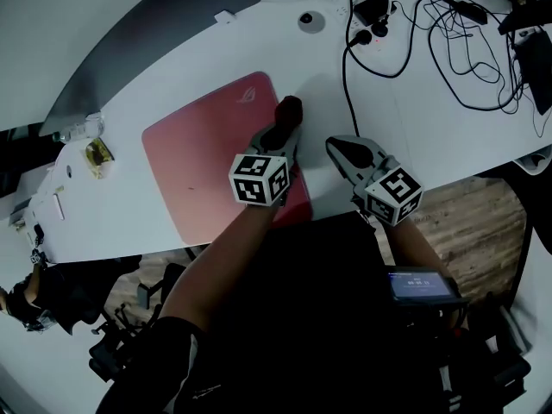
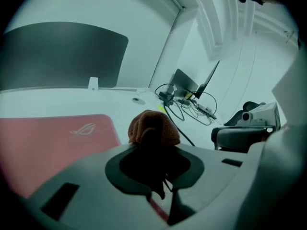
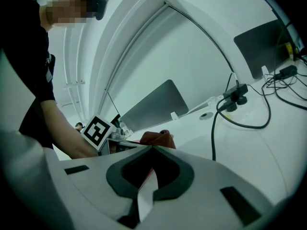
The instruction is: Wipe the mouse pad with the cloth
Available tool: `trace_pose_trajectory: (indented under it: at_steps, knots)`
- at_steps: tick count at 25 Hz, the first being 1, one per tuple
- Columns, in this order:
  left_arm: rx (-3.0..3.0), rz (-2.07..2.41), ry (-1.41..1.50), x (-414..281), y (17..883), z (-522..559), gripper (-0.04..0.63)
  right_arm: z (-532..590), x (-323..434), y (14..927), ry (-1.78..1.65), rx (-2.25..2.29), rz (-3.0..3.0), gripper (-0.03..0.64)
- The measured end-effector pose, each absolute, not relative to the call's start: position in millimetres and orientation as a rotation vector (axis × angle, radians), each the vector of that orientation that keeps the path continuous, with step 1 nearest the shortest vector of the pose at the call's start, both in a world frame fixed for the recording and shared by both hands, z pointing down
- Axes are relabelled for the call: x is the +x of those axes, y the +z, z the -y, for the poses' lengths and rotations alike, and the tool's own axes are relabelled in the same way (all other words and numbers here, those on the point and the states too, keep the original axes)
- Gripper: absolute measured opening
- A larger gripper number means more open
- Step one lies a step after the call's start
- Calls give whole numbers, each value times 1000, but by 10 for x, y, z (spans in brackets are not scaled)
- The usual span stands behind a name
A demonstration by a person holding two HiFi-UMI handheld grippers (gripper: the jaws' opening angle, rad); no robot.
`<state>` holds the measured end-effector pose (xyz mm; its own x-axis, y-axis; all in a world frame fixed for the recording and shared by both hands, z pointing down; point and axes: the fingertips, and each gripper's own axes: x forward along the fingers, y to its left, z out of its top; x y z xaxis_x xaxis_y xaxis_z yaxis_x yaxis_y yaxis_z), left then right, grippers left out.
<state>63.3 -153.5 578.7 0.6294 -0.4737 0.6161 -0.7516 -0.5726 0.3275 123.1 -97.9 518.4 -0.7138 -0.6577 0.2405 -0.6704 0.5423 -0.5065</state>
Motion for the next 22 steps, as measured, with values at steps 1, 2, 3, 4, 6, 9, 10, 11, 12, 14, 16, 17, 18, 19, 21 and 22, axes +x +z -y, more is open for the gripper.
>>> trace_pose_trajectory:
  at_steps: [1, 2, 3, 4, 6, 9, 10, 11, 12, 14, 16, 17, 18, 19, 21, 22]
  knots:
    - [2286, 947, 607, 675, 5753, 1560, 83, 990, 1252, 5179, 915, 1185, 2742, 23]
    - [2284, 951, 584, 687, 5739, 1597, 83, 999, 1270, 5175, 917, 1190, 2742, 23]
    - [2266, 972, 561, 662, 5747, 1646, 83, 1006, 1285, 5174, 919, 1193, 2741, 23]
    - [2232, 1008, 540, 599, 5774, 1706, 83, 1012, 1296, 5176, 922, 1195, 2738, 23]
    - [2148, 1099, 514, 400, 5853, 1838, 83, 1020, 1304, 5180, 923, 1195, 2734, 23]
    - [2038, 1202, 505, 105, 5946, 1965, 83, 1007, 1279, 5189, 924, 1184, 2730, 23]
    - [2008, 1228, 500, 24, 5963, 1986, 83, 1002, 1266, 5194, 928, 1183, 2724, 23]
    - [1982, 1252, 493, -51, 5973, 2002, 83, 1001, 1250, 5198, 933, 1183, 2716, 23]
    - [1958, 1274, 481, -121, 5980, 2015, 83, 1003, 1228, 5197, 935, 1181, 2712, 23]
    - [1917, 1310, 453, -253, 5988, 2032, 83, 1005, 1165, 5180, 933, 1169, 2712, 23]
    - [1885, 1337, 425, -383, 5995, 2040, 83, 994, 1092, 5164, 931, 1149, 2715, 23]
    - [1872, 1349, 412, -451, 5997, 2044, 83, 985, 1053, 5158, 928, 1137, 2717, 23]
    - [1860, 1361, 398, -521, 5998, 2049, 83, 978, 1012, 5153, 921, 1126, 2719, 23]
    - [1848, 1372, 385, -596, 5998, 2055, 83, 973, 973, 5150, 912, 1117, 2721, 23]
    - [1827, 1391, 363, -760, 6000, 2057, 83, 963, 890, 5145, 904, 1112, 2719, 23]
    - [1816, 1399, 356, -850, 6002, 2047, 83, 950, 843, 5140, 904, 1113, 2715, 23]
